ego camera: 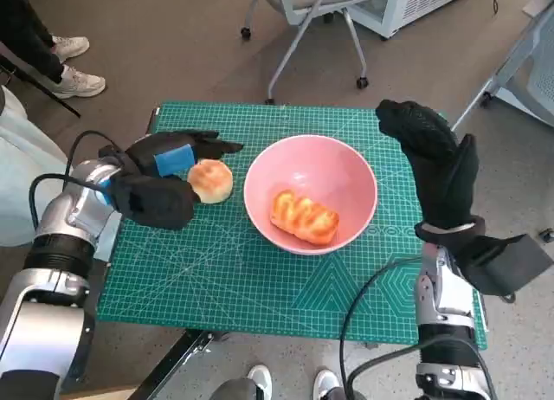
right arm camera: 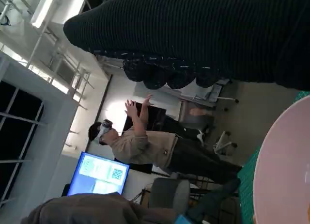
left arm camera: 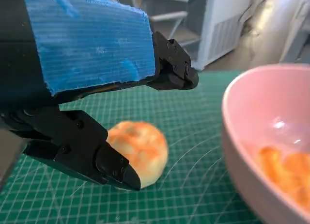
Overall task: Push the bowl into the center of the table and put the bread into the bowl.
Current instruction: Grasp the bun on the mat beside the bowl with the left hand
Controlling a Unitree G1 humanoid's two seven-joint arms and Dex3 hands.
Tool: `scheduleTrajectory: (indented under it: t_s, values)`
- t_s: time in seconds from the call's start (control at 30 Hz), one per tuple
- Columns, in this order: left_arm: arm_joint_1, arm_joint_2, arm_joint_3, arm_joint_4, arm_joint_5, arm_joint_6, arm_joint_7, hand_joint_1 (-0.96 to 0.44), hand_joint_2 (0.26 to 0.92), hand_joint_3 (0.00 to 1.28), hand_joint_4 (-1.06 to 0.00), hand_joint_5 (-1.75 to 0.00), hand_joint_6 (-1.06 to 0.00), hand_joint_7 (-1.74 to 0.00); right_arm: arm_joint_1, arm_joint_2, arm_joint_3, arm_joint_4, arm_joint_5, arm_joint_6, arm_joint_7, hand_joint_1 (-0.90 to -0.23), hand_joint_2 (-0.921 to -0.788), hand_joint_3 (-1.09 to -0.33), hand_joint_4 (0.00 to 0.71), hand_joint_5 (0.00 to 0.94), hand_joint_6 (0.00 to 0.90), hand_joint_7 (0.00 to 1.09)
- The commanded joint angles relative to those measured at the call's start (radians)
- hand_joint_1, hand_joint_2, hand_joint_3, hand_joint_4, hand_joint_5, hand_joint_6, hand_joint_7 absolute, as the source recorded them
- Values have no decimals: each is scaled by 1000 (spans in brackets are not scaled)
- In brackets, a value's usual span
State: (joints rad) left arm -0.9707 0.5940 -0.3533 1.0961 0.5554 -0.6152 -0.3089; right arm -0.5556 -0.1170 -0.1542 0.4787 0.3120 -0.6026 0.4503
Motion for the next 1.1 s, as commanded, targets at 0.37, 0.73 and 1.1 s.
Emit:
scheduleTrajectory:
  t_s: [0.37,0.73,1.1]
  values:
    - [-63,-85,-102,138,102,119,69,-61,777,11,-254,-20,-387,-26,25,-8,-1,-1,-13,12,-3,-654,-921,-745,207,1,125,525]
    - [-69,-95,-156,160,147,159,117,22,883,28,-574,-51,-652,-66,26,-11,-3,4,-15,3,-1,-658,-921,-746,207,0,125,524]
    - [-59,-81,-194,176,185,117,255,7,920,151,-580,-1276,-580,-996,20,-9,-3,19,-14,-4,0,-656,-921,-743,208,1,127,523]
